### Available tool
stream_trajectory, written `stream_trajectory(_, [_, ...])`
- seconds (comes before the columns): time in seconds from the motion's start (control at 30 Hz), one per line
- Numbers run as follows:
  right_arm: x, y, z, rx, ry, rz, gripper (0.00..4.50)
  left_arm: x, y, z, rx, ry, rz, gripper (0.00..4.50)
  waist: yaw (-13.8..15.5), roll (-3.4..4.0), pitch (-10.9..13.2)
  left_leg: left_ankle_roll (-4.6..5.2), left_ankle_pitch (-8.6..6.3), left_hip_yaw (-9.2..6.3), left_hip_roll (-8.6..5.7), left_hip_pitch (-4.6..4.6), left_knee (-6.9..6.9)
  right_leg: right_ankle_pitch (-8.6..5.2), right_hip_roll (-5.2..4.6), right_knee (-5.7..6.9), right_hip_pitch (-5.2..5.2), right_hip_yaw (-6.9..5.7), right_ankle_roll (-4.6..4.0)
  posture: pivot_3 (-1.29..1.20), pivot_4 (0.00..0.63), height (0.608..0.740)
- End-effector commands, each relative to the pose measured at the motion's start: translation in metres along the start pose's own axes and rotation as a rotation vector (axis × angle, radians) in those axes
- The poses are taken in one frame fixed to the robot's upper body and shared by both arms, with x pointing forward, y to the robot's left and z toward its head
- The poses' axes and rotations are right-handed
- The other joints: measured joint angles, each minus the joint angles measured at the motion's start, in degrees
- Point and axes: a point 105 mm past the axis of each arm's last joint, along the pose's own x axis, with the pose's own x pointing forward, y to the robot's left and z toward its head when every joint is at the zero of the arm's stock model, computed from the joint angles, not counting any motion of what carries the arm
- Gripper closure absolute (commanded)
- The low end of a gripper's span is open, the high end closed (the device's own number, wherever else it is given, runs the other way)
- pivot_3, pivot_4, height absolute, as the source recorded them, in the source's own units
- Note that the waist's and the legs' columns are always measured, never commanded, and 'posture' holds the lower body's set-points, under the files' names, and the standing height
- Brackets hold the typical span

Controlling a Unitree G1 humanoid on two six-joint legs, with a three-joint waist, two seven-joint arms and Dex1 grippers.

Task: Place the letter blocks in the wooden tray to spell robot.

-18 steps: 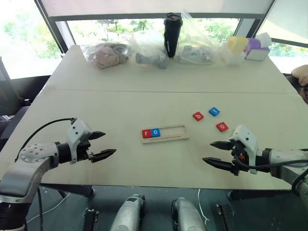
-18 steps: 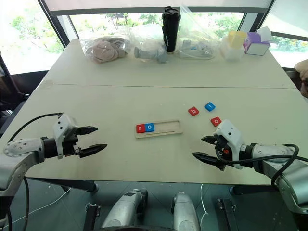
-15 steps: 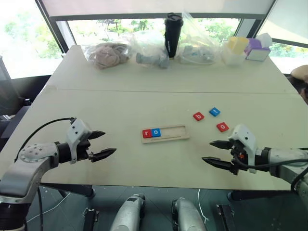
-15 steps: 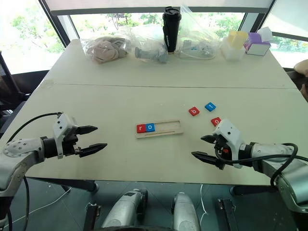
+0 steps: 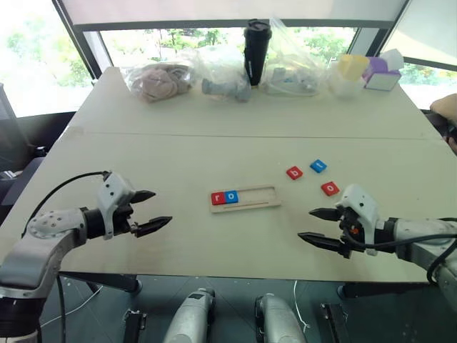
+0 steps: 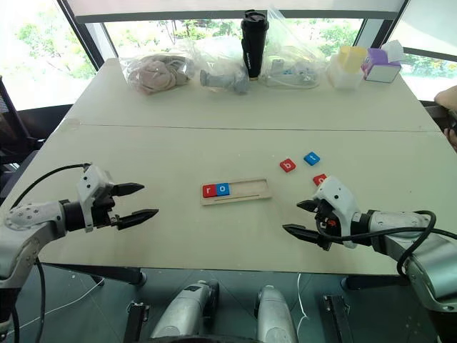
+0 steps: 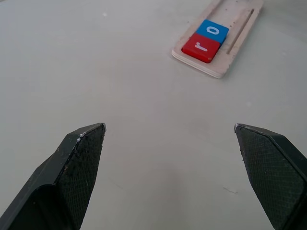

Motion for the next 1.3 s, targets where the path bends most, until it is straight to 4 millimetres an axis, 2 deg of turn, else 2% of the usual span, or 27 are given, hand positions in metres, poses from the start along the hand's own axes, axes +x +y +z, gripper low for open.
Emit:
stream_trajectory(0.03, [-0.001, -0.005, 0.016, -0.007, -0.039, -0.018, 0.86, 0.006, 0.009, 0.012, 0.086, 0.004, -0.040, 0.00, 0.0, 0.00, 0.0, 0.00, 0.00, 0.00, 0.00, 0.01, 0.01, 0.00, 0.00, 0.00, 0.01, 0.00, 0.00, 0.00, 0.150, 0.740])
stream_trajectory(0.1, [-0.001, -0.009, 0.029, -0.005, -0.068, -0.030, 0.86, 0.016, 0.015, 0.022, 0.133, 0.015, -0.093, 0.00, 0.1, 0.00, 0.0, 0.00, 0.00, 0.00, 0.00, 0.03, 0.03, 0.01, 0.00, 0.00, 0.04, 0.00, -0.01, 0.00, 0.150, 0.740])
stream_trajectory(0.2, [0.001, -0.007, 0.044, -0.017, -0.109, -0.032, 0.86, 0.038, 0.012, 0.027, 0.217, 0.064, -0.246, 0.00, 0.2, -0.03, 0.0, 0.01, 0.00, 0.00, -0.01, 0.01, 0.16, 0.02, 0.03, 0.05, 0.07, -0.04, -0.01, 0.00, 0.150, 0.740])
stream_trajectory(0.4, [0.007, 0.006, 0.036, -0.005, -0.104, -0.048, 0.86, 0.071, 0.015, 0.033, 0.260, 0.047, -0.335, 0.00, 0.0, -0.07, 0.0, 0.29, -0.01, 0.08, -0.06, -0.07, 0.25, 0.07, 0.00, 0.05, 0.04, 0.00, 0.10, 0.00, 0.150, 0.740])
stream_trajectory(0.63, [0.007, 0.012, 0.028, 0.018, -0.106, -0.103, 0.86, 0.115, 0.000, 0.040, 0.310, -0.002, -0.433, 0.00, -0.1, -0.09, 0.0, 0.30, -0.02, 0.07, -0.06, -0.08, 0.75, 0.12, 0.03, 0.28, 0.17, -0.03, 0.17, 0.00, 0.150, 0.740])
stream_trajectory(0.93, [0.004, 0.012, 0.024, 0.023, -0.103, -0.142, 0.86, 0.147, -0.020, 0.024, 0.409, 0.026, -0.463, 0.00, 0.2, -0.10, 0.0, 0.34, 0.00, 0.07, -0.05, -0.08, 0.79, 0.25, 0.03, 0.30, 0.19, -0.03, 0.35, 0.00, 0.150, 0.740])
stream_trajectory(1.2, [0.003, 0.012, 0.022, 0.027, -0.103, -0.158, 0.86, 0.156, -0.028, 0.009, 0.428, 0.053, -0.465, 0.00, 0.2, -0.11, -0.1, 0.33, -0.01, 0.06, -0.06, 0.07, 0.88, 0.24, 0.03, 0.29, 0.40, -0.06, 0.30, 0.00, 0.150, 0.740])
stream_trajectory(1.3, [0.003, 0.010, 0.022, 0.029, -0.102, -0.166, 0.82, 0.156, -0.027, 0.007, 0.425, 0.056, -0.455, 0.84, 0.2, -0.12, -0.1, 0.34, -0.01, 0.06, -0.06, 0.07, 0.90, 0.24, 0.01, 0.27, 0.43, -0.06, 0.31, 0.00, 0.150, 0.740])
